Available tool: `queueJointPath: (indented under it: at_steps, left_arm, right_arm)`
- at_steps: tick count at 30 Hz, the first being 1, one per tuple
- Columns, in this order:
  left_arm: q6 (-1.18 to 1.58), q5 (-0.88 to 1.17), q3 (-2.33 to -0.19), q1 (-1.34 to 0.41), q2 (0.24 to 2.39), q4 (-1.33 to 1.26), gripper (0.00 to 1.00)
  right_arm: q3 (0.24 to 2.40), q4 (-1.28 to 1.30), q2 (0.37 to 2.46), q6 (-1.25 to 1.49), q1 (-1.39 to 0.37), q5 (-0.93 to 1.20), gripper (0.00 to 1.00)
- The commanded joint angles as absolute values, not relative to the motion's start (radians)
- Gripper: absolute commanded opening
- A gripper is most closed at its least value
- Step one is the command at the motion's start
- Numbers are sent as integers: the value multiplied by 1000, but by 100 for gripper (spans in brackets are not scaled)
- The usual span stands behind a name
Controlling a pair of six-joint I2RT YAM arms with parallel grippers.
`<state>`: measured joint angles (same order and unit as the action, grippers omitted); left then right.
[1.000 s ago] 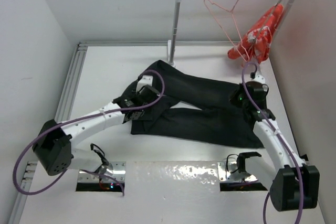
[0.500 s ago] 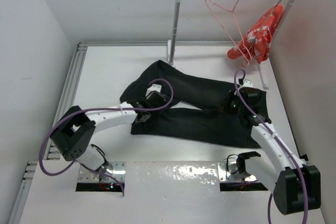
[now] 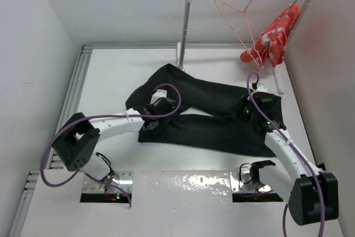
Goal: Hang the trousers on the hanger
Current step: Flatten out the trousers at the center of the board.
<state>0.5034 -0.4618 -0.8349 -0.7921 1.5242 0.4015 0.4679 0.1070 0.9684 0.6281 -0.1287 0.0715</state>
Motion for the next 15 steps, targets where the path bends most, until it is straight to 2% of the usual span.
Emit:
queueJointPath:
  at_steps: [1, 5, 7, 10, 15]
  left_arm:
    - [573, -633, -853, -793, 1396, 439, 0]
    - [600, -805, -989, -698, 1298, 520, 0]
    - [562, -802, -1028, -608, 1298, 474, 0]
    - [499, -746, -1164, -348, 1385, 439, 0]
    - [399, -773, -1570, -158, 1756, 575, 0]
  right_arm:
    - [462, 61, 968, 621, -135, 74, 0]
    - [463, 54, 992, 624, -135, 78, 0]
    - [465, 57, 999, 623, -135, 84, 0]
    - [454, 52, 979, 620, -135, 69, 0]
    - [453, 55, 989, 620, -135, 84, 0]
